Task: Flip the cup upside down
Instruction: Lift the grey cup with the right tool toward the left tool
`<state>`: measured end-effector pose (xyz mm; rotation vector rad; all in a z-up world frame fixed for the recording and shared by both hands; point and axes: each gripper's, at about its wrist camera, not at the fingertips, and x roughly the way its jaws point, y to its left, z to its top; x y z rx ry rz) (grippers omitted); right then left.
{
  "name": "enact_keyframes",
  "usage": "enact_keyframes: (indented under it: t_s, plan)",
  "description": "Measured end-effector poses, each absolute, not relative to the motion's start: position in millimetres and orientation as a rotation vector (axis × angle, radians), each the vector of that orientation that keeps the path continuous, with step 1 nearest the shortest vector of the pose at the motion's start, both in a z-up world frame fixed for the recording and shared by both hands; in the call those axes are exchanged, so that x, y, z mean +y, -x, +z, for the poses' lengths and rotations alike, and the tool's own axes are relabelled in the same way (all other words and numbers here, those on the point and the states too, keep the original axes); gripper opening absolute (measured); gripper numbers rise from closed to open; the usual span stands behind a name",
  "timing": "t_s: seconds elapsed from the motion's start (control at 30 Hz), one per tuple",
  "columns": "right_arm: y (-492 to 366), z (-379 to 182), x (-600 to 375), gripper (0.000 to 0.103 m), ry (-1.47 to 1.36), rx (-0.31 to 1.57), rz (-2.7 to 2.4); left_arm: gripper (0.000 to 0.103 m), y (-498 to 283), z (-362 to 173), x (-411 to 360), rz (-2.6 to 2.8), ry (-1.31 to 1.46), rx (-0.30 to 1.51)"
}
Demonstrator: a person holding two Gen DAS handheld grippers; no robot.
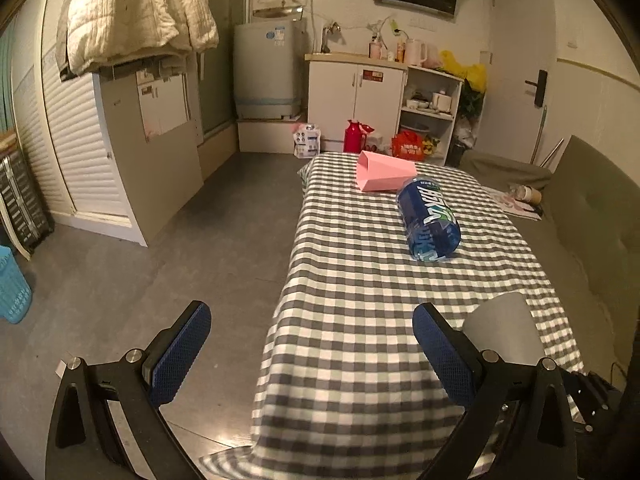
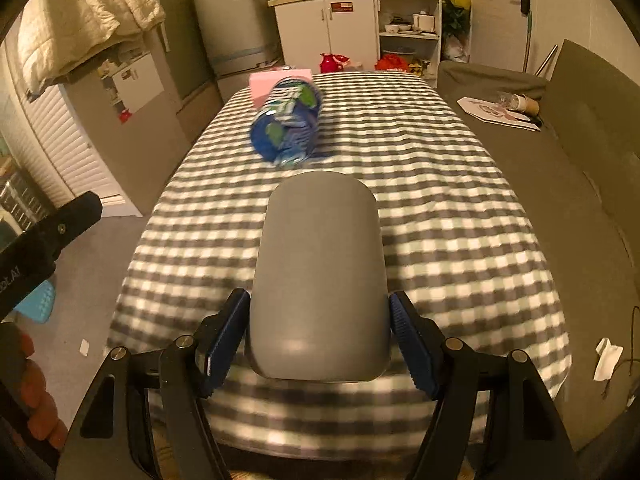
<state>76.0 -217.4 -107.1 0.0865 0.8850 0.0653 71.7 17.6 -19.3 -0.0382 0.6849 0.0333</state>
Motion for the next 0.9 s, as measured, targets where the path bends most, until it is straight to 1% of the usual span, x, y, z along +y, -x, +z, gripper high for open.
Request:
enact_keyframes:
  t_s: [0.1, 0.17, 0.2, 0.23, 0.4, 0.57, 0.73, 0.9]
  plan:
    - [-73.6, -106.0, -218.7, 0.071, -0.113, 0.887, 0.079, 0.103, -64.3, -14.5, 19.1, 0.036, 0.033, 0.681]
    - [-67.9, -97.6, -229.0, 0.08, -0.173, 0.855, 0.091, 0.103, -60.7, -13.0, 18.2, 0.04, 0.033, 0.684]
    - [-62.2, -90.5, -233.2, 0.086, -0.187, 0.82, 0.091, 0.103, -59.5, -10.5, 17.5, 0.041, 0.033, 0.685]
    - [-57.0, -83.3, -237.0, 0.087, -0.185, 0.79, 0.091, 0.103, -57.9, -8.3, 15.8, 0.041, 0.032, 0.683]
    - [-29.9, -49.7, -259.4, 0.088, -0.091, 0.679, 0.051, 0.103, -49.3, 6.9, -6.2, 0.011, 0.022, 0.663]
    - [1.7, -30.6, -304.5, 0.088, -0.077, 0.592, -0.044, 0.103, -40.9, 7.2, -45.1, -0.057, -0.002, 0.668]
    - [21.4, -28.5, -347.2, 0.088, -0.109, 0.558, -0.114, 0.103, -41.9, -10.3, -85.6, -0.124, -0.002, 0.737]
    - [24.6, -40.8, -375.6, 0.088, -0.16, 0.565, -0.155, 0.103, -47.8, -31.5, -114.7, -0.197, -0.016, 0.809]
